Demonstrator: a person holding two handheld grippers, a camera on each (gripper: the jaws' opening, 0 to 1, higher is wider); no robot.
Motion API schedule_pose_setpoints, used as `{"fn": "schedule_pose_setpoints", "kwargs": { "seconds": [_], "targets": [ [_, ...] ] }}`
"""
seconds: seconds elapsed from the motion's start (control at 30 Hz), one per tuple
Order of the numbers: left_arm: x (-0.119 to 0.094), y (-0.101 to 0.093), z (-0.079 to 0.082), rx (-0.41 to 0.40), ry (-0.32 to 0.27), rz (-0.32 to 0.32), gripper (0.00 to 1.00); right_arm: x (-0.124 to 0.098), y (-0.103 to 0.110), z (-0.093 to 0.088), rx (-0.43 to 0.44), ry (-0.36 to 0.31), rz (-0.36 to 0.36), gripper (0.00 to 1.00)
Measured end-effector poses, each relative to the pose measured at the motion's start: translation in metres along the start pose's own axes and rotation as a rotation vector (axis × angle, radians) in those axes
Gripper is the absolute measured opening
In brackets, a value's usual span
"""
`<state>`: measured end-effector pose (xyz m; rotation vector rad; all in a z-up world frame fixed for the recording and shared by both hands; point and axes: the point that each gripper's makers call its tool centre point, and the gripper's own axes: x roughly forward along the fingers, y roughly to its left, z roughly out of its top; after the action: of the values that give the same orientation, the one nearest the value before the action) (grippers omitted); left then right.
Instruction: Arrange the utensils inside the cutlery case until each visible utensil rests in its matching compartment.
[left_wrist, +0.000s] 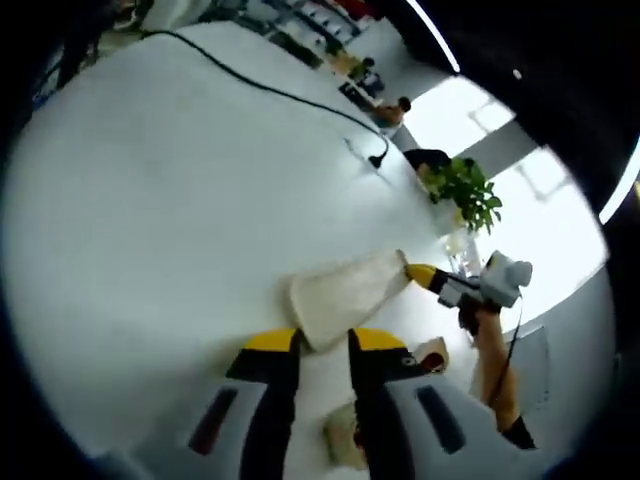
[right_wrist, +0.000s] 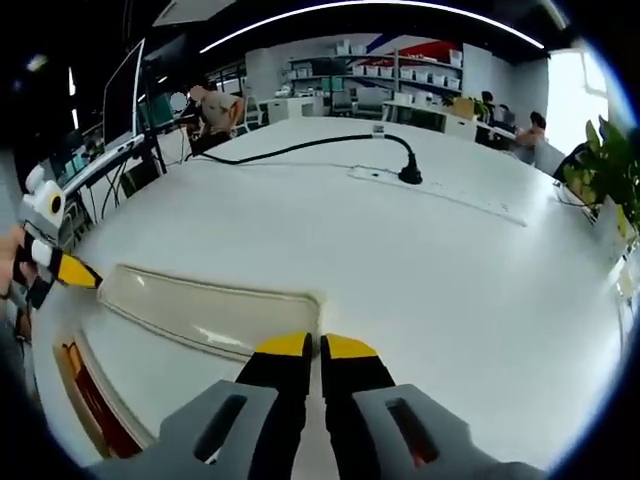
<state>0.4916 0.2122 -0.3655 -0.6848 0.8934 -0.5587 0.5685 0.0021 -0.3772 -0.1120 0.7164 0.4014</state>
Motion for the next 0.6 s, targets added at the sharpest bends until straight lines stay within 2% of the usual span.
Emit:
{"fn": "schedule_pose_setpoints", "kwargs": {
  "seconds": [0.13, 0.17, 0.2, 0.23, 0.33, 0.4, 0.47, 0.53, 0.57, 0.6],
  "targets": [
    [-0.001, -0.006, 0.003, -0.118, -0.020, -0.084, 0.16, 0.000, -0.001, -0.001, 0.020, -0.002, 0.032, 0.02],
    [0.001, -0.012, 0.001, -0.119, -0.008, -0.117, 0.14, 0.000, -0.002, -0.001, 0.025, -0.003, 0.039, 0.02],
    [0.003, -0.012, 0.001, -0.115, -0.013, -0.112, 0.13, 0.000, -0.002, -0.001, 0.030, -0.007, 0.045, 0.02],
    [0.009, -0.024, -0.006, -0.102, -0.027, -0.132, 0.13, 0.000, -0.001, -0.002, 0.033, -0.009, 0.047, 0.02],
    [0.018, -0.037, -0.008, -0.078, -0.037, -0.153, 0.13, -0.001, 0.000, -0.002, 0.010, -0.009, 0.052, 0.02],
    [0.020, -0.032, 0.010, -0.039, -0.057, -0.142, 0.13, -0.002, 0.000, -0.003, 0.005, -0.013, 0.058, 0.02],
    [0.020, -0.030, 0.016, -0.039, -0.069, -0.143, 0.13, -0.003, -0.001, -0.004, 0.002, -0.018, 0.061, 0.03],
    [0.019, -0.038, 0.015, -0.093, -0.082, -0.201, 0.11, -0.003, -0.002, -0.005, -0.001, -0.029, 0.068, 0.03],
    [0.019, -0.042, 0.015, -0.155, -0.085, -0.231, 0.10, -0.003, -0.002, -0.004, -0.002, -0.032, 0.070, 0.03],
    [0.017, -0.046, 0.016, -0.180, -0.086, -0.265, 0.08, -0.003, -0.002, -0.004, -0.002, -0.037, 0.075, 0.03]
  ]
}}
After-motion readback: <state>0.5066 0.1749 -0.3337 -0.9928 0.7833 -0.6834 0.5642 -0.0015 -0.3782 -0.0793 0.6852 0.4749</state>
